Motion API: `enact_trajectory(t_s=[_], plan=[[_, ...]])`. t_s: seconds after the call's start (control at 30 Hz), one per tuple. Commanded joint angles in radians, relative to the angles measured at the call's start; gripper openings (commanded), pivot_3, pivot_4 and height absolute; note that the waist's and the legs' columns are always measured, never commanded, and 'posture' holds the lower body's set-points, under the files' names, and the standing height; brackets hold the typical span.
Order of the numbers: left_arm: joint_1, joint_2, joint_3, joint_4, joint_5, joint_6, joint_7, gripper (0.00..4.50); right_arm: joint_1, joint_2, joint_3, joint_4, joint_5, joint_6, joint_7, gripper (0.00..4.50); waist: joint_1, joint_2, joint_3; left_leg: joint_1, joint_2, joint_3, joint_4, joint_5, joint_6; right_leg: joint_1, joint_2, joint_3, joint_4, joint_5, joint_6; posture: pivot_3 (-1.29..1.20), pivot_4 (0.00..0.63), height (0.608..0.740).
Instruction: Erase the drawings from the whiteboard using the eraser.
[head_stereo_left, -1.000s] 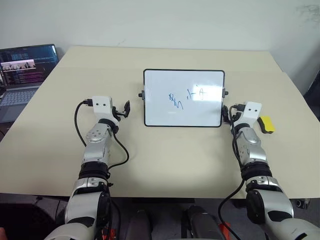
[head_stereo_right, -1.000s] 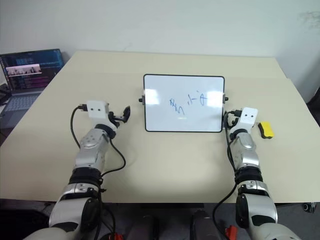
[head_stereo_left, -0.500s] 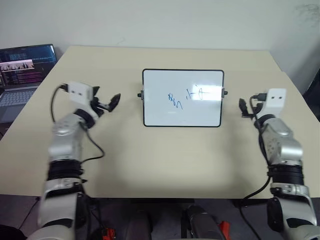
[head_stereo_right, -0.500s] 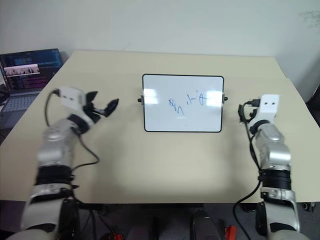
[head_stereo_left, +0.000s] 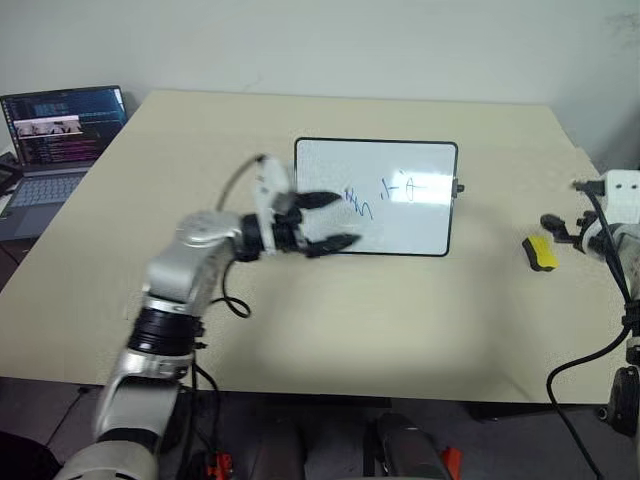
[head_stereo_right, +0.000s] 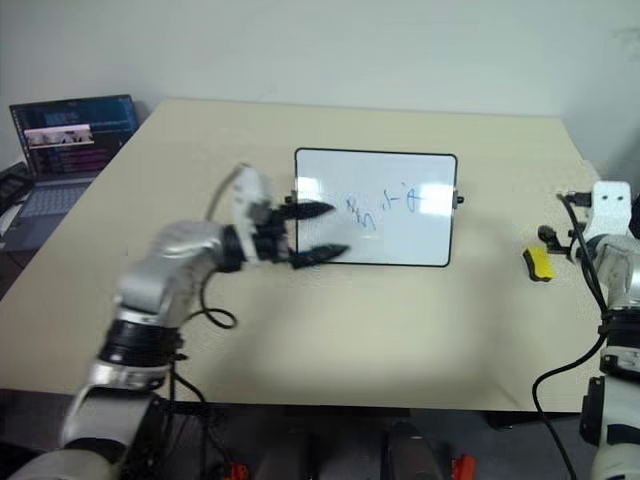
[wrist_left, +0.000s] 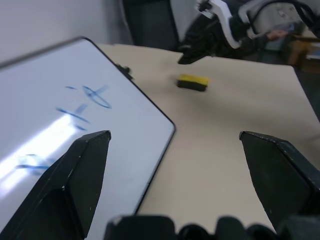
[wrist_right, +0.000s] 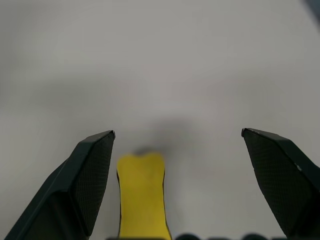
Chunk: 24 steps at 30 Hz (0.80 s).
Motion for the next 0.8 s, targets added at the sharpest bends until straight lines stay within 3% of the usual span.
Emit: enact_trajectory(t_s=[0.03, 0.73, 0.8], plan=[[-0.016, -0.044, -0.024, 0.012, 0.039, -0.055, 0.014, 4.50, -0.045, -0.034, 0.025, 0.038, -0.020, -0.030, 0.063, 4.45, -0.007, 0.000, 0.000, 0.000, 0.000, 0.000, 0.000, 0.000, 0.000, 0.000, 0.000, 0.000, 0.000, 0.000, 0.000, 0.00, 0.150, 0.740], [0.031, -0.069, -0.052, -0.002, 0.108, -0.060, -0.009, 4.50, -0.086, -0.009, 0.065, 0.160, -0.058, -0.028, 0.138, 4.45, -0.015, 0.001, 0.000, 0.000, 0.000, 0.000, 0.000, 0.000, 0.000, 0.000, 0.000, 0.000, 0.000, 0.000, 0.000, 0.00, 0.150, 0.740], [0.032, -0.068, -0.050, -0.003, 0.109, -0.058, -0.010, 4.50, -0.092, -0.004, 0.063, 0.177, -0.062, -0.032, 0.136, 4.07, -0.014, 0.001, 0.000, 0.000, 0.000, 0.000, 0.000, 0.000, 0.000, 0.000, 0.000, 0.000, 0.000, 0.000, 0.000, 0.00, 0.150, 0.740]])
